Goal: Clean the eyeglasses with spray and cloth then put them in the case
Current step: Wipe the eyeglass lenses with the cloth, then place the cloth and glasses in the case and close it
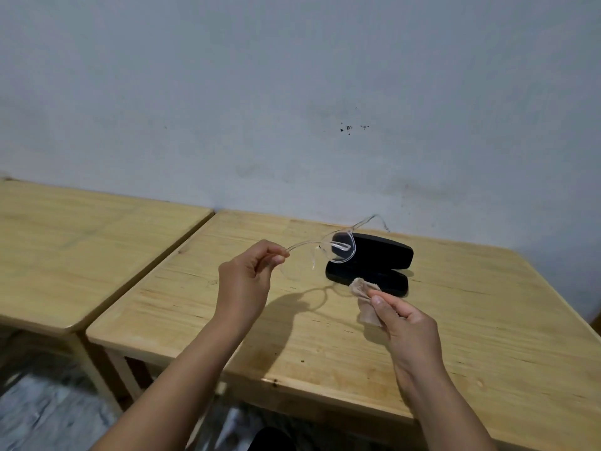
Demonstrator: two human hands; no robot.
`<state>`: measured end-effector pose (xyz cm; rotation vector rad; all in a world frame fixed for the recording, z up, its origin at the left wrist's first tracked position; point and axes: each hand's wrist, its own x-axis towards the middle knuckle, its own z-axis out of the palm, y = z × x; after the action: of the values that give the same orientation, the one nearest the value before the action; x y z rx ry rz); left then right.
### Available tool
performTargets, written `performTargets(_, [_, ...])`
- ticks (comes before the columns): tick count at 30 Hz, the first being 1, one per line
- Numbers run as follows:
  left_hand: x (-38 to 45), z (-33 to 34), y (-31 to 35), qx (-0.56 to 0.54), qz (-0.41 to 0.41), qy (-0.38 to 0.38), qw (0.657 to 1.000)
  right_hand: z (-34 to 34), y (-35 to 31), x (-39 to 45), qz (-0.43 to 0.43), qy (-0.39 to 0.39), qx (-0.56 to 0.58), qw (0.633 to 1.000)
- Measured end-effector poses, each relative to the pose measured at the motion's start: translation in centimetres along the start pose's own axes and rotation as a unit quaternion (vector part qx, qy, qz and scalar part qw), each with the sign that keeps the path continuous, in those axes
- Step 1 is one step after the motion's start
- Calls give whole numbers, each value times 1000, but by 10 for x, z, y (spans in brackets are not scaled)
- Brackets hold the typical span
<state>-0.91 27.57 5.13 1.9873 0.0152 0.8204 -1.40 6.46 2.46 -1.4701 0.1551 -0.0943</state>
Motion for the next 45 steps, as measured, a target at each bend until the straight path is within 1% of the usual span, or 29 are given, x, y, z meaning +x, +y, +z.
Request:
performTargets(4, [5,-26,-17,23,18,34,999,9,8,3,18,-11,9,1000])
performTargets(8, [8,-50,-38,88,65,57,992,20,18,4,38,-19,0,999])
performTargets(12, [5,-73,-65,141,61,72,985,24,23,3,42,-43,-10,998])
performTargets(16, [-1,-88,-84,175,43,44,983,25,27,2,48,-57,-11,997])
performTargets(19, [-5,-91,-87,181,11,12,983,27,29,0,54,-63,-14,996])
performTargets(23, [-9,-89,-91,132,-27,-10,991,30,29,-1,58,-67,-12,996])
performTargets(30, [-7,-87,-101,166,-26,-45,985,31,22,-2,63,-52,-4,997])
performTargets(33, [-6,-88,-100,195,1,-40,980,31,21,-3,62,-42,-10,997])
performTargets(35, [-7,-83,-91,204,54,-8,977,29,18,-4,60,-41,-17,997])
performTargets(37, [-11,-69,-70,181,92,4,979,28,14,-5,57,-44,-20,997])
performTargets(38, [-15,-60,-56,159,92,-10,983,27,12,-5,55,-44,-20,997])
performTargets(40, [-24,-35,-28,92,47,-75,992,24,9,-6,48,-45,-22,998])
performTargets(42, [-34,-6,-6,33,-8,-149,988,18,6,-6,32,-46,-29,998])
performTargets(45, [-45,34,15,-18,-46,-197,979,8,1,-8,-3,-42,-41,998])
